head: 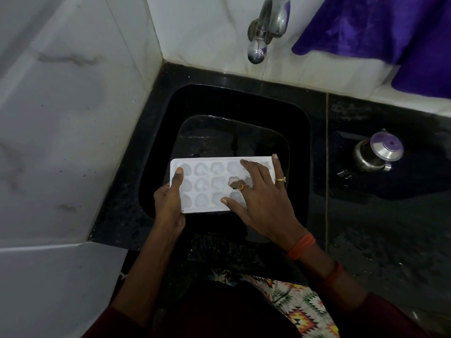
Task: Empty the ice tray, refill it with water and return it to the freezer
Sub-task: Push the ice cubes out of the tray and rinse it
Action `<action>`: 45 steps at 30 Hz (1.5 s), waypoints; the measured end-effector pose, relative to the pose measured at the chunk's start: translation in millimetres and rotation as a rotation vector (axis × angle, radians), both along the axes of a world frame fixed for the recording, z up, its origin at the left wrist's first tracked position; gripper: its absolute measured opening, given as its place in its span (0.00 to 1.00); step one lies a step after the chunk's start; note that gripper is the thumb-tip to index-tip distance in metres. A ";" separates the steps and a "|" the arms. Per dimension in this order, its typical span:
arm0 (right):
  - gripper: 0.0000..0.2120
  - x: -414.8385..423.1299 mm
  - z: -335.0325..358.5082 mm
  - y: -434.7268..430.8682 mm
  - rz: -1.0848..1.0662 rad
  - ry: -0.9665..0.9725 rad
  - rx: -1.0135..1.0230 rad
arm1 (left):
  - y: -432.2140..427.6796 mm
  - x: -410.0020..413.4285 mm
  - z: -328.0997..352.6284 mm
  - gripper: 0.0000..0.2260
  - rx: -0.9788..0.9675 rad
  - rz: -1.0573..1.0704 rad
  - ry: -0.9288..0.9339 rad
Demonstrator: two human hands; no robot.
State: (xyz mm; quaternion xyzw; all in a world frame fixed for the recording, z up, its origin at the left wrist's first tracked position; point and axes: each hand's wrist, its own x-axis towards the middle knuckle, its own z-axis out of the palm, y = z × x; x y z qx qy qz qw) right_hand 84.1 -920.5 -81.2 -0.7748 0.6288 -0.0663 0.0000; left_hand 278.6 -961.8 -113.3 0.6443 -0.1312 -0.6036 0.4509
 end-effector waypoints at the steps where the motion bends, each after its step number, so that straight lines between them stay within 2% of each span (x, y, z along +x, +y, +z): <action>1: 0.25 0.1 0.0 0.3 0.000 0.001 0.006 | 0.0 0.4 0.2 0.13 -0.001 -0.003 -0.004; 11: 0.23 -0.7 2.4 -1.0 -0.010 -0.032 -0.069 | -0.7 1.9 -1.2 0.14 0.003 -0.001 -0.007; 18: 0.24 -3.8 1.5 0.9 -0.025 -0.010 0.010 | 1.1 0.9 -0.2 0.14 -0.005 -0.005 -0.008; 25: 0.22 -6.4 1.8 -0.8 -0.026 -0.050 -0.086 | 1.5 -0.1 0.5 0.13 0.007 0.001 0.006; 37: 0.24 -10.5 -0.1 -1.2 -0.052 -0.049 -0.096 | 0.2 -4.7 3.3 0.13 0.000 -0.011 0.013; 45: 0.24 -9.2 0.5 -3.0 -0.046 -0.027 -0.022 | -1.9 -2.7 0.5 0.14 -0.003 -0.015 0.009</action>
